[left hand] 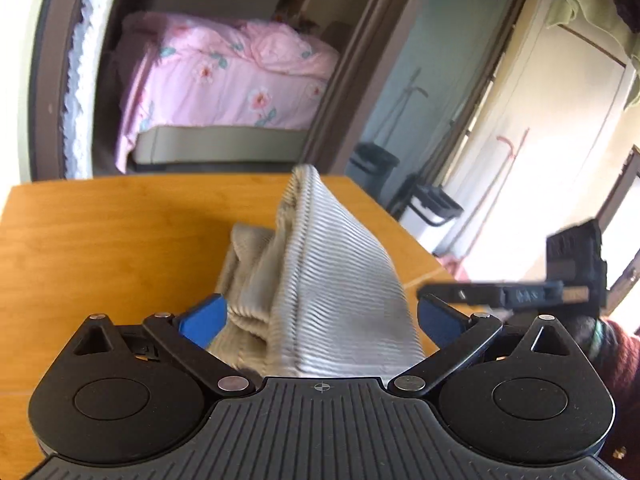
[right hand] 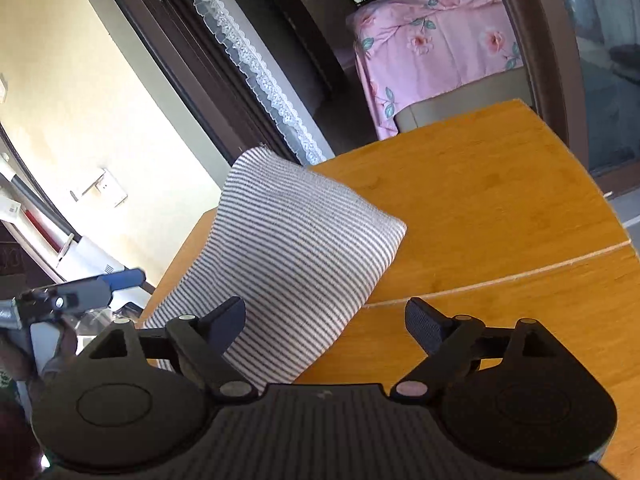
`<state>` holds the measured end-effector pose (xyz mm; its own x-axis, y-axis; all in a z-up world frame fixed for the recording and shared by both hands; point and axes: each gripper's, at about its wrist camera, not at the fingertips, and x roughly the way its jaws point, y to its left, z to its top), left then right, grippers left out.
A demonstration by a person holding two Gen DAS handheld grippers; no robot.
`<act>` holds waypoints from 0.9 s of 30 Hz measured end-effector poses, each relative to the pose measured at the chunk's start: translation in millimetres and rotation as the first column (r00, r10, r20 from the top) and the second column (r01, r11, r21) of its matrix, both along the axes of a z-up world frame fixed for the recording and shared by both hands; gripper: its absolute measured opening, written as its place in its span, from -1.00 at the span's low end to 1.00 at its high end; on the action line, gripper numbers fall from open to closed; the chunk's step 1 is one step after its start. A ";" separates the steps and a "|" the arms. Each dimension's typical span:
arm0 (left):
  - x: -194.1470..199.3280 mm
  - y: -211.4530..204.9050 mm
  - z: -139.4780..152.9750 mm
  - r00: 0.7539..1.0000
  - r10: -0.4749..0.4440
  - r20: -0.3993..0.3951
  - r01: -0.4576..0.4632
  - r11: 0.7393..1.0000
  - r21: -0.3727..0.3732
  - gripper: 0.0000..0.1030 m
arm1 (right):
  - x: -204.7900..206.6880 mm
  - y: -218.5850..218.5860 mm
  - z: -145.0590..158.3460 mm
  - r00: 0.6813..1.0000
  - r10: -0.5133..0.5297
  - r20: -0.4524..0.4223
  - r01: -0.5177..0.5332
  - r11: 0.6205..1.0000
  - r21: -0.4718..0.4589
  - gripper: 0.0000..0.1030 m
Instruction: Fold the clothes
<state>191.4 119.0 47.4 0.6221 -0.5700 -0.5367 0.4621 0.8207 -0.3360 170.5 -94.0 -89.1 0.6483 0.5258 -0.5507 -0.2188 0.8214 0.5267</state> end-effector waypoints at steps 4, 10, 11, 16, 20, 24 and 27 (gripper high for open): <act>34.1 -5.4 -26.1 0.995 0.051 -0.084 -0.047 0.997 0.056 1.00 | 10.5 8.8 -7.7 0.999 0.044 0.005 -0.044 0.998 0.038 0.32; 32.6 -19.4 -56.0 0.987 -0.020 -0.158 0.023 1.000 0.019 0.97 | 33.4 16.0 4.0 0.995 0.093 0.046 -0.089 0.992 -0.087 0.15; 29.9 -22.3 -58.3 0.987 -0.031 -0.161 0.033 0.999 0.011 0.97 | 40.1 18.7 6.4 0.994 0.099 0.052 -0.093 0.989 -0.116 0.16; 7.4 -45.9 -62.8 0.976 -0.118 -0.181 0.113 0.993 -0.035 0.97 | 69.3 37.9 21.1 0.982 0.116 0.149 -0.057 0.934 -0.352 0.17; -11.4 -72.4 -65.7 0.960 -0.221 -0.173 0.211 0.975 -0.072 0.97 | 74.3 56.0 39.5 0.959 0.152 0.241 -0.013 0.868 -0.496 0.19; -25.9 -70.1 -49.0 0.961 -0.256 -0.106 0.247 0.965 -0.092 0.97 | 44.7 60.3 56.6 0.919 0.219 0.328 -0.034 0.873 -0.487 0.39; -28.1 -39.1 -34.9 0.989 -0.145 -0.039 0.142 0.988 -0.058 0.97 | 14.3 68.3 56.9 0.879 0.276 0.389 -0.048 0.863 -0.503 0.50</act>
